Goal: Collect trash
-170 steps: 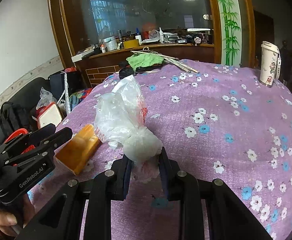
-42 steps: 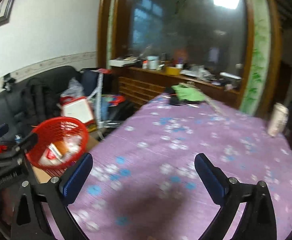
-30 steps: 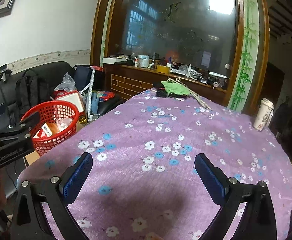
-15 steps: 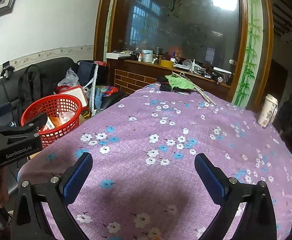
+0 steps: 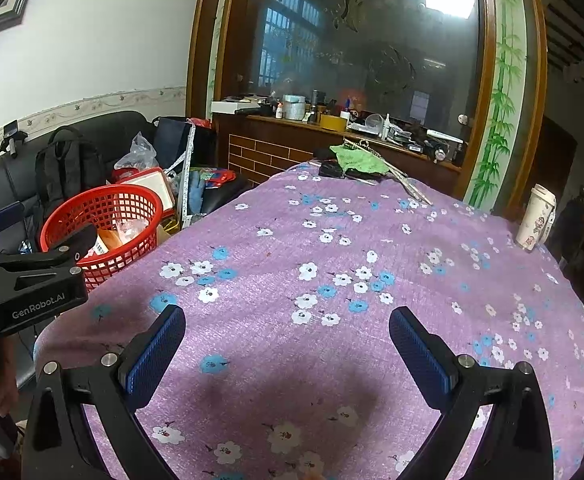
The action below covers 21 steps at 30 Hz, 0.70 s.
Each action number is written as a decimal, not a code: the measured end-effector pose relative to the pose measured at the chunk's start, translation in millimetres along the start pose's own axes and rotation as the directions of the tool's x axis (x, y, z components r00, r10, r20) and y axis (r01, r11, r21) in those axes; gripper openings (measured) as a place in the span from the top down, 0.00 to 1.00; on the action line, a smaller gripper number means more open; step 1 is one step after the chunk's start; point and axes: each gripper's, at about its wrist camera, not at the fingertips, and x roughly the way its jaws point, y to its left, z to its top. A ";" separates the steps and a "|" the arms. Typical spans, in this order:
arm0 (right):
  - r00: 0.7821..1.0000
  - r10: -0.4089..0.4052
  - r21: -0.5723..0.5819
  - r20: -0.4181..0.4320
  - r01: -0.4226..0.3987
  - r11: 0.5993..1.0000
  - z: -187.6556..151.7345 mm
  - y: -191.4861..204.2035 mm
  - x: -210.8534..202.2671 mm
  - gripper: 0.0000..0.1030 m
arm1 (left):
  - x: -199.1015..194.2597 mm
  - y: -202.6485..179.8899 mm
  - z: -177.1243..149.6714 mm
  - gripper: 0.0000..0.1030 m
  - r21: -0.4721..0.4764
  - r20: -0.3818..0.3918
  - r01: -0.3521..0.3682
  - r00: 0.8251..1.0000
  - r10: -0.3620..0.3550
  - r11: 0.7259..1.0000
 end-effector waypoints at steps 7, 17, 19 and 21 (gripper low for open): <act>1.000 0.002 0.005 -0.009 -0.002 1.000 -1.0 -0.5 2.1 0.00 | 0.7 -1.7 1.2 0.00 0.006 -0.001 0.004 1.000 -0.004 1.000; 1.000 0.000 0.007 -0.009 0.000 1.000 -1.2 -1.9 2.5 0.00 | 2.0 -3.3 2.8 0.00 0.011 0.002 0.006 1.000 -0.006 1.000; 1.000 0.000 0.007 -0.010 0.000 1.000 -0.6 -2.2 3.0 0.00 | 1.0 -3.3 3.5 0.00 0.009 0.002 0.007 1.000 -0.007 1.000; 1.000 0.001 0.007 -0.011 0.000 1.000 -0.7 -1.7 3.0 0.00 | 1.2 -3.4 3.4 0.00 0.010 0.001 0.008 1.000 -0.008 1.000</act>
